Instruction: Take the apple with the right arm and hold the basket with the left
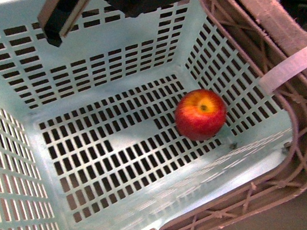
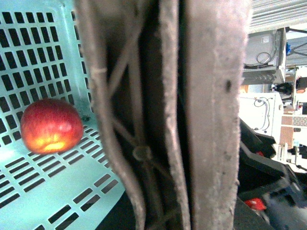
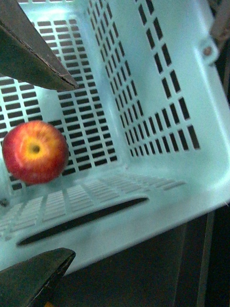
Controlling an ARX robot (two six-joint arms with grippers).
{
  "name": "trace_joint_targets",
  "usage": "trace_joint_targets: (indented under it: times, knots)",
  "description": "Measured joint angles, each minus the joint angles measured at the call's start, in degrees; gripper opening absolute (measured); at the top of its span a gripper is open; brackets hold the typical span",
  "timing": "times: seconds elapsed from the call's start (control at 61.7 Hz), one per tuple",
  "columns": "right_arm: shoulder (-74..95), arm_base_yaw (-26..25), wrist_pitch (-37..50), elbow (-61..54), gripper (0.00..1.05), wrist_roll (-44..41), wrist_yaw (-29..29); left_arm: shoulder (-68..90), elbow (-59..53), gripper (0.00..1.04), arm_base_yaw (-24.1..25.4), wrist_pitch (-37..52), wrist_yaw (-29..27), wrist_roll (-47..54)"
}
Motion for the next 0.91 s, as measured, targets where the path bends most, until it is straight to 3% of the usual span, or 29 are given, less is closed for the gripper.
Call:
trace_joint_targets:
  times: [0.308,0.567,0.681,0.73,0.762,0.859,0.908]
  knots:
    - [-16.4,-10.5,-5.0,-9.8,0.96,-2.8,7.6,0.0,0.0,0.17,0.0,0.0,0.5,-0.1]
    - [-17.6,-11.0,-5.1,-10.1,0.96,-3.6,7.5,0.0,0.0,0.17,0.0,0.0,0.0,0.0]
    - [-18.3,-11.2,20.7,-20.5,0.75,-3.6,9.3,0.0,0.0,0.17,0.0,0.0,0.4,-0.1]
    - [-20.1,-11.9,27.5,-24.5,0.64,-3.6,8.5,0.0,0.0,0.17,0.0,0.0,0.5,-0.1]
    - [-21.7,-13.3,28.8,-26.1,0.57,-3.6,6.1,0.0,0.0,0.17,0.0,0.0,0.5,-0.1]
    - [-24.6,-14.8,29.4,-28.8,0.42,-3.6,6.1,0.0,0.0,0.17,0.0,0.0,0.5,-0.1]
    - [-26.5,-15.0,29.3,-31.3,0.29,-3.6,5.9,0.0,0.0,0.17,0.0,0.0,0.3,-0.1]
